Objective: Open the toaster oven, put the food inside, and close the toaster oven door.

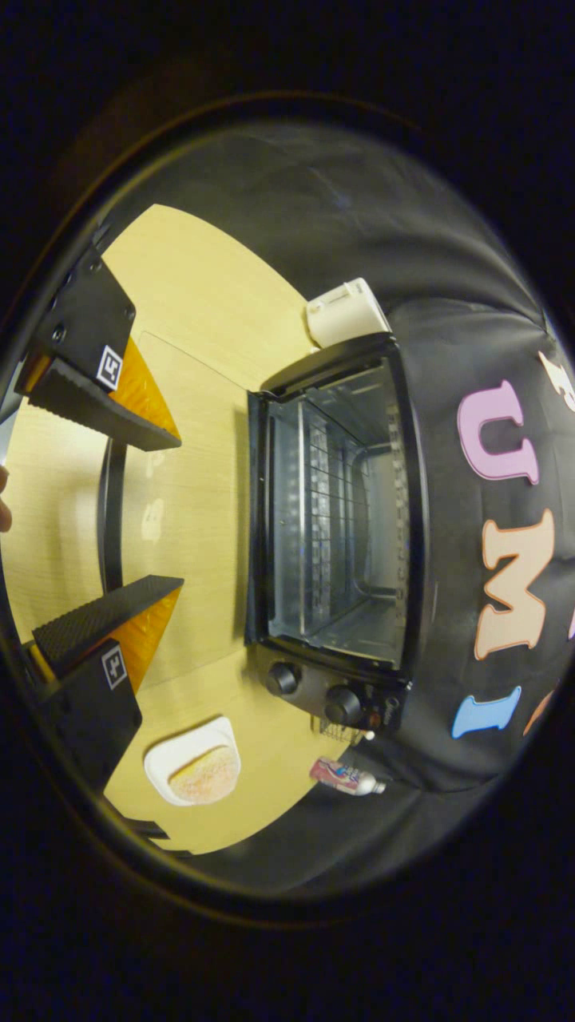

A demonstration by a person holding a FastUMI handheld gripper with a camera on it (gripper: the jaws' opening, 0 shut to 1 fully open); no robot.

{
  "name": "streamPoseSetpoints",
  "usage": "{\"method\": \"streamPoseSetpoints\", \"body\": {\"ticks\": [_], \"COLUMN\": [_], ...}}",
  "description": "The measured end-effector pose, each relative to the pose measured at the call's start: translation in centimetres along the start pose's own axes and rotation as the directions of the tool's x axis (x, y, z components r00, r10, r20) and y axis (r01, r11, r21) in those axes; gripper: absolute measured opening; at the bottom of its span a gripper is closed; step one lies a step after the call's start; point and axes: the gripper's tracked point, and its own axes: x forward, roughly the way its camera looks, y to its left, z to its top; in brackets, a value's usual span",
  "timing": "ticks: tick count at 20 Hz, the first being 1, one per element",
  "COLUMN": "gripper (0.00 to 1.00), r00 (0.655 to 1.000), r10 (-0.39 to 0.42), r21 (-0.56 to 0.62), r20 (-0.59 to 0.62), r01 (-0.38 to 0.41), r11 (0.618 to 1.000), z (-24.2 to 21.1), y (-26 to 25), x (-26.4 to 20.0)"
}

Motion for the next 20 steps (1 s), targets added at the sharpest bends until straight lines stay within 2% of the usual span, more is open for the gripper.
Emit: {"method": "streamPoseSetpoints", "body": {"ticks": [3, 8, 14, 20], "gripper": [0.99, 0.99, 0.99, 0.99], "r00": [0.997, 0.969, 0.932, 0.902], "r10": [-0.067, -0.238, -0.363, -0.422], "r21": [0.011, 0.053, 0.087, -0.009], "r20": [0.045, 0.070, 0.005, -0.095], "r01": [0.066, 0.235, 0.361, 0.423], "r11": [0.998, 0.971, 0.928, 0.906], "z": [2.5, 4.9, 3.2, -0.3], "y": [-3.4, -12.7, -22.2, -28.2], "x": [-0.6, -1.0, -0.3, 1.3]}}
